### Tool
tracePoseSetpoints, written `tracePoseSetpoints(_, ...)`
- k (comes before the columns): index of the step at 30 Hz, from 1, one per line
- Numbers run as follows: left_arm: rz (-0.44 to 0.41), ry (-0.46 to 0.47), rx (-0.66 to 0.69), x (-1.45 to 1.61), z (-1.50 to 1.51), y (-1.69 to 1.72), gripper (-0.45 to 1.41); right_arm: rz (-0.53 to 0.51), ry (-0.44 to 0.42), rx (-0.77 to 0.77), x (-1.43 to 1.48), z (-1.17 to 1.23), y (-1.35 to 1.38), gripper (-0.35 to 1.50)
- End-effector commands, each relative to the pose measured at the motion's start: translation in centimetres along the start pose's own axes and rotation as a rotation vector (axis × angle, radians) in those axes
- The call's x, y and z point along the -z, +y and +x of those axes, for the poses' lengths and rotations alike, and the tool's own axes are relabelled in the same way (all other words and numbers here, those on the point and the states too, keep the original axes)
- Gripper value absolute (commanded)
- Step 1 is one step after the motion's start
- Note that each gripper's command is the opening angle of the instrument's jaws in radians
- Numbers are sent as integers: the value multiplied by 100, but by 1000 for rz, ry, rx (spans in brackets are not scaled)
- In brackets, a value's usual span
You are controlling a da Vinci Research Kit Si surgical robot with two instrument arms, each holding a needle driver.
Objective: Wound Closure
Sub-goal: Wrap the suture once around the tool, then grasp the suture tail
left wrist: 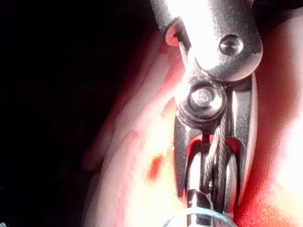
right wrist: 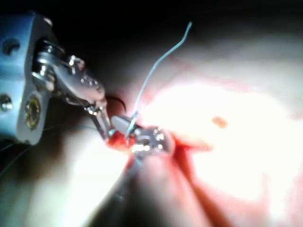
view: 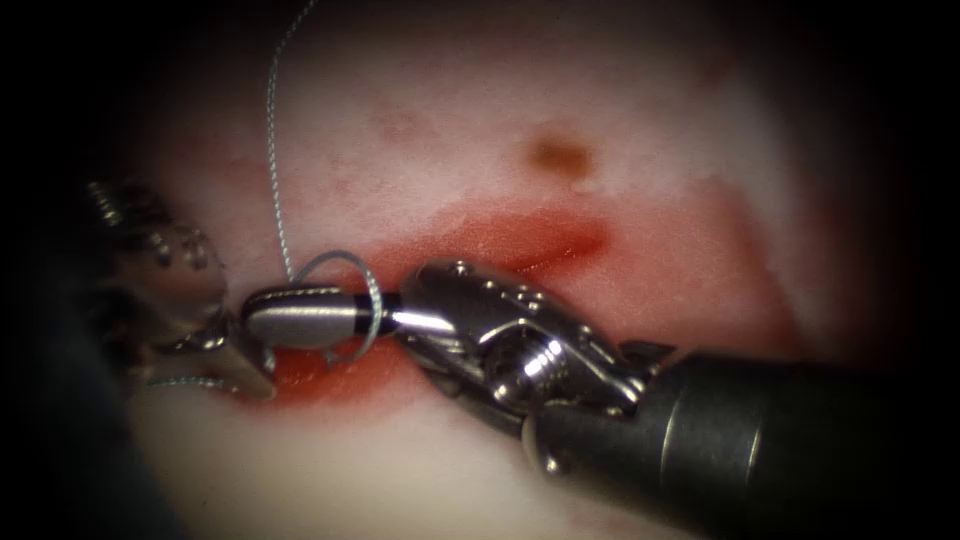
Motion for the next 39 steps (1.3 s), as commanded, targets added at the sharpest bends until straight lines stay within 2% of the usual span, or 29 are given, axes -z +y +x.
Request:
tracePoseSetpoints(1,-3,0,-1,6,-10,1,-45,-3,15,1,-18,9,-4,-35)
tracePoseSetpoints(7,10,30,2,-5,-9,-8,-45,-46,52,-6,-25,23,-26,-35)
tracePoseSetpoints(11,11,37,4,-8,-11,-13,-45,-160,43,100,-29,34,-43,-35)
tracePoseSetpoints(13,11,36,5,-9,-12,-15,-45,-259,45,153,-30,35,-52,-35)
tracePoseSetpoints(18,12,42,4,-10,-11,-15,-45,-462,-22,334,-35,32,-69,-35)
tracePoseSetpoints(24,11,47,2,-12,-9,-14,-45,-637,-59,524,-39,16,-80,-35)
tracePoseSetpoints(26,11,47,1,-13,-9,-14,-45,-688,-68,542,-41,13,-80,-35)
tracePoseSetpoints(31,12,48,0,-14,-8,-13,-45,-693,-75,560,-43,6,-74,-35)
tracePoseSetpoints(32,10,52,-1,-15,-8,-12,-45,-694,-79,573,-42,6,-73,-15)
tracePoseSetpoints(34,10,52,-1,-15,-8,-12,-45,-694,-79,574,-42,6,-72,-13)
tracePoseSetpoints(35,10,52,-1,-15,-8,-12,-45,-694,-78,574,-42,6,-72,21)
tracePoseSetpoints(36,10,52,-1,-15,-8,-12,-45,-694,-78,574,-42,6,-72,21)
tracePoseSetpoints(38,10,52,-1,-15,-8,-12,-45,-697,-81,573,-43,7,-72,43)
tracePoseSetpoints(39,10,52,-2,-15,-8,-12,-45,-696,-78,573,-43,7,-72,48)
